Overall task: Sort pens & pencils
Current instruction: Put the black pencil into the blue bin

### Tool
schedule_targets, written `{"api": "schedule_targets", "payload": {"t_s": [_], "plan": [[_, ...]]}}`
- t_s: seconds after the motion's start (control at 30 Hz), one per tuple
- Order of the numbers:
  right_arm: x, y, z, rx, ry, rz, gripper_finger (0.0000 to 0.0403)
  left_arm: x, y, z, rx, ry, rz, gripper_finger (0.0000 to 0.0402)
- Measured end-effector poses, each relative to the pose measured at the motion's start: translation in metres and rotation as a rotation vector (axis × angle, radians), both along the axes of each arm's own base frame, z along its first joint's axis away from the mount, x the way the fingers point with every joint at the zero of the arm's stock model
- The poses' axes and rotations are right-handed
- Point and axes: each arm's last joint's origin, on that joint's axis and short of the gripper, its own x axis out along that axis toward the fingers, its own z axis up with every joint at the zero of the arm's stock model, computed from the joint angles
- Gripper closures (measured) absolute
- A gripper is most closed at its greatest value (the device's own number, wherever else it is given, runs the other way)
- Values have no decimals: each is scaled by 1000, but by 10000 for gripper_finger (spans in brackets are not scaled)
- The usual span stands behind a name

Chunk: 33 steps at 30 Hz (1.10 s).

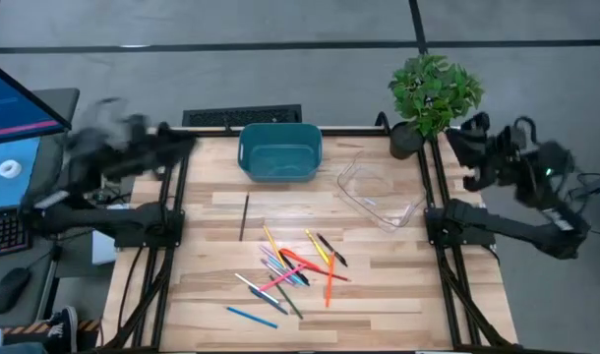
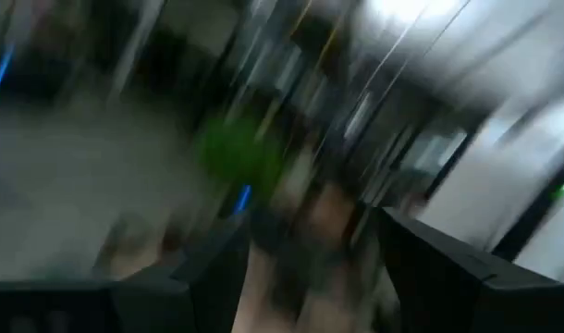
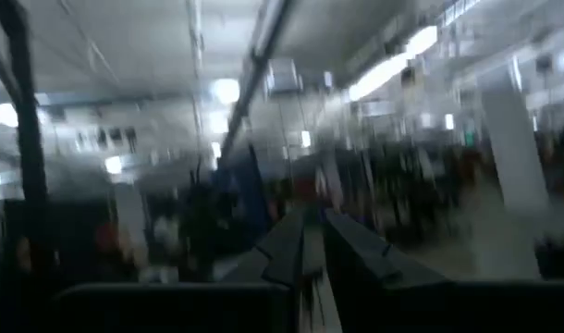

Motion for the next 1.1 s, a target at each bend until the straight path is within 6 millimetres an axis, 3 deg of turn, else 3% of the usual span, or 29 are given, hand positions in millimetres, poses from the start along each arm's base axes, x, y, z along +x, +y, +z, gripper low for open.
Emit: {"api": "schedule_targets", "payload": {"t_s": [0.1, 0.2, 0.3, 0.37, 0.43, 0.5, 0.67, 0.87, 0.97, 1.1], "plan": [[18, -8, 16, 131, 271, 6, 333, 31, 2, -3, -146, 433, -137, 173], [39, -17, 20, 280, 511, 27, 333, 59, 0, -21, -265, 839, -258, 173], [57, -21, 14, 373, 718, 92, 333, 81, -11, -48, -242, 1175, -318, 173], [67, -20, 7, 401, 820, 126, 333, 95, -23, -65, -154, 1284, -348, 173], [76, -18, 2, 407, 880, 164, 333, 107, -36, -81, -86, 1299, -313, 173], [84, -15, -2, 419, 915, 200, 333, 118, -46, -95, -105, 1195, -161, 173], [96, -5, -8, 454, 972, 259, 333, 131, -58, -144, -351, 1031, 76, 173], [98, 5, -8, 431, 984, 299, 333, 130, -51, -213, -498, 1067, 344, 173], [98, 7, -8, 422, 989, 314, 333, 128, -42, -234, -537, 1136, 437, 173], [98, 9, -8, 417, 991, 324, 333, 137, -36, -248, -557, 1198, 413, 173]]}}
